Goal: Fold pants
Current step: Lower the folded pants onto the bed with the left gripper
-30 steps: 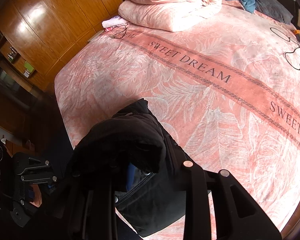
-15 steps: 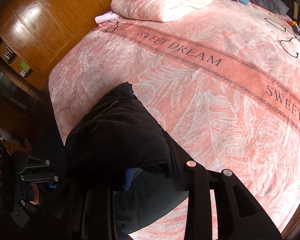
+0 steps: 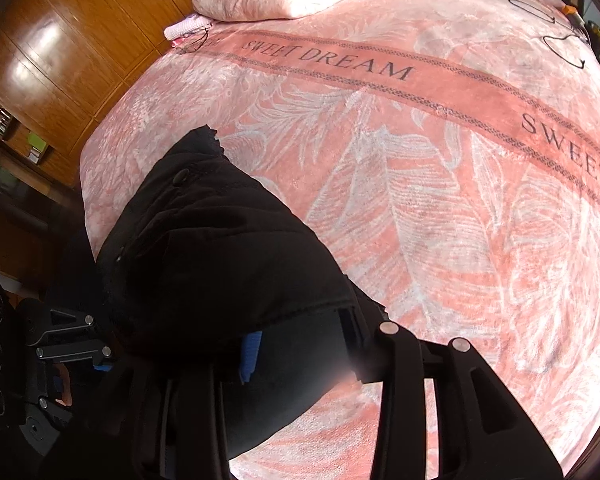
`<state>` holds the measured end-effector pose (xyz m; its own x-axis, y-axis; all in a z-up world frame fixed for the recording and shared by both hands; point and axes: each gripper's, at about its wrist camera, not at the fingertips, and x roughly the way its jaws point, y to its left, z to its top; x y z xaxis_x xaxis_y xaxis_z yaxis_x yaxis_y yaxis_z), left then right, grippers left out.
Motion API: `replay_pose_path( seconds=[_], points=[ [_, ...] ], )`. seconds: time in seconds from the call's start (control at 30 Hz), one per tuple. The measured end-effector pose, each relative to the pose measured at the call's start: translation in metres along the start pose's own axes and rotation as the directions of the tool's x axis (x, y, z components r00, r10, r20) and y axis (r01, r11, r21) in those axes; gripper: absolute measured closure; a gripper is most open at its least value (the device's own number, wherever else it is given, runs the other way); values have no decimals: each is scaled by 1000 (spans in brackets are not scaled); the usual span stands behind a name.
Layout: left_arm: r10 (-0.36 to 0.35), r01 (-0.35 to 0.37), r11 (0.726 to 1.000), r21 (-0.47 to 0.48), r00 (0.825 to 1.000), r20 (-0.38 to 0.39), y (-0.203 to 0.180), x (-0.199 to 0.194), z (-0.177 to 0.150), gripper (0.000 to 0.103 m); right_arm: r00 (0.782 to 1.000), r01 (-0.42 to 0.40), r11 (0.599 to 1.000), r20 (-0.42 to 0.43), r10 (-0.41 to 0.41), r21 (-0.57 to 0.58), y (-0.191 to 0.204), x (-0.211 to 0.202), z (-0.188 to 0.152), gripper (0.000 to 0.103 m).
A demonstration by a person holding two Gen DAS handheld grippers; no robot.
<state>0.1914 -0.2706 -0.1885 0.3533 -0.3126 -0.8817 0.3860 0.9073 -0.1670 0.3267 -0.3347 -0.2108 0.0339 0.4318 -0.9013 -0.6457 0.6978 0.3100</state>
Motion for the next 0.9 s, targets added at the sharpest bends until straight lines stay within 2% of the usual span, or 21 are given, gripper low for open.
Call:
replay_pose_path(
  seconds=[0.17, 0.3, 0.37, 0.43, 0.47, 0.53, 0.6, 0.63, 0.7, 0.77, 0.9],
  points=[
    [-38, 38, 999, 4, 999, -8, 6, 10, -4, 72, 999, -33, 994, 11, 32, 107, -20, 8, -19, 59],
    [-92, 92, 996, -4, 996, -3, 11, -1, -9, 65, 995, -95, 964, 43, 87, 247, -36, 6, -38, 52],
    [-121, 122, 992, -23, 992, 21, 20, -18, -12, 53, 995, -94, 943, 68, 76, 319, -46, -1, -50, 51],
    [-143, 147, 988, -48, 987, 77, 34, -39, -17, 31, 993, -82, 920, 105, 44, 384, -56, -15, -61, 49],
    [-140, 148, 987, -62, 984, 112, 44, -52, -20, 29, 990, -80, 905, 140, 23, 418, -61, -25, -67, 49],
    [-118, 138, 985, -100, 977, 179, 69, -75, -24, 23, 971, -84, 888, 237, -28, 451, -60, -51, -72, 49],
    [-56, 95, 983, -157, 970, 237, 99, -90, -27, 17, 943, -143, 898, 334, -4, 416, -42, -70, -67, 49],
    [-16, 66, 980, -189, 967, 255, 113, -94, -29, 15, 937, -151, 909, 349, 7, 389, -31, -72, -61, 49],
    [56, 6, 969, -247, 969, 243, 140, -92, -31, 15, 930, -179, 921, 365, 43, 347, -9, -68, -46, 49],
    [109, -39, 952, -302, 970, 217, 164, -82, -34, 15, 928, -235, 914, 356, 109, 331, 4, -54, -30, 49],
    [195, -143, 929, -343, 973, 125, 189, -53, -43, 15, 945, -245, 894, 300, 133, 376, 8, -16, -20, 50]
  ],
)
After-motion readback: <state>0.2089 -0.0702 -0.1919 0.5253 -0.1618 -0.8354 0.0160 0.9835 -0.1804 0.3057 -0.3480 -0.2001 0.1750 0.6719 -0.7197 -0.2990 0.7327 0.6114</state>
